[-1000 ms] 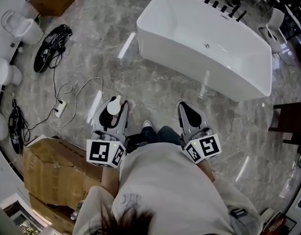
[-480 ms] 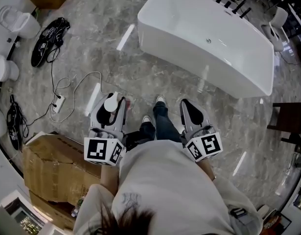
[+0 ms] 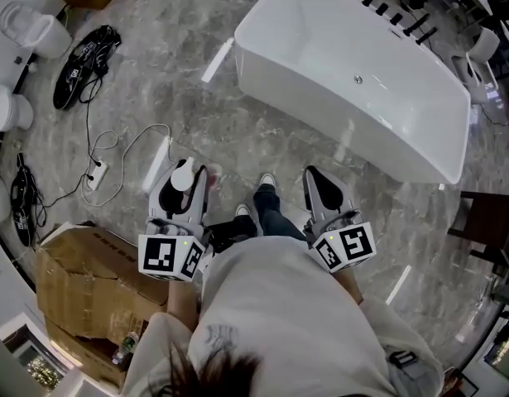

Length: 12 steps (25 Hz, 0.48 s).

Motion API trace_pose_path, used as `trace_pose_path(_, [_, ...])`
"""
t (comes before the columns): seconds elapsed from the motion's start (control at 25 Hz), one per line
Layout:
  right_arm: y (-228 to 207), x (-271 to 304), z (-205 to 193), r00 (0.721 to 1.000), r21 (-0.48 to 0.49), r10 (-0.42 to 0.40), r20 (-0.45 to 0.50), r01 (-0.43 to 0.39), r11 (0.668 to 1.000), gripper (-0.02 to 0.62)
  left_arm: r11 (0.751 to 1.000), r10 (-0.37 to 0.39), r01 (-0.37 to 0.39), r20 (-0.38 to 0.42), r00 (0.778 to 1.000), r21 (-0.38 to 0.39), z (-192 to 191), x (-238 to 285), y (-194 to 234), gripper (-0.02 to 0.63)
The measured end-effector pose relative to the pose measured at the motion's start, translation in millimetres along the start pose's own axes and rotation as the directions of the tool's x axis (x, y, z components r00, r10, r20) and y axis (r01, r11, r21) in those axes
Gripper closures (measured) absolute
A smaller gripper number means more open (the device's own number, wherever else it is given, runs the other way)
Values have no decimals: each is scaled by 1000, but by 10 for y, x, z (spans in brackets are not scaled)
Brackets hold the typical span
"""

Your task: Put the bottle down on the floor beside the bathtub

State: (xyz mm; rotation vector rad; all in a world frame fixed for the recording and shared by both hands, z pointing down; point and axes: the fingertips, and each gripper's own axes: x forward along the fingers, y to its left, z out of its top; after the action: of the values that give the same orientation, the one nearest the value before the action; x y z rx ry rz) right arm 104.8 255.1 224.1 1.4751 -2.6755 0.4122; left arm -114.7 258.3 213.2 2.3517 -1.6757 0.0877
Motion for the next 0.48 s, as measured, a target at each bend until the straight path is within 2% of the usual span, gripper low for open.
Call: trace_pose_path(0.48, [-851,430,408,998,-51,36,42,-34,998,597,998,59,-59,85,995,-1,298,883,-77,403])
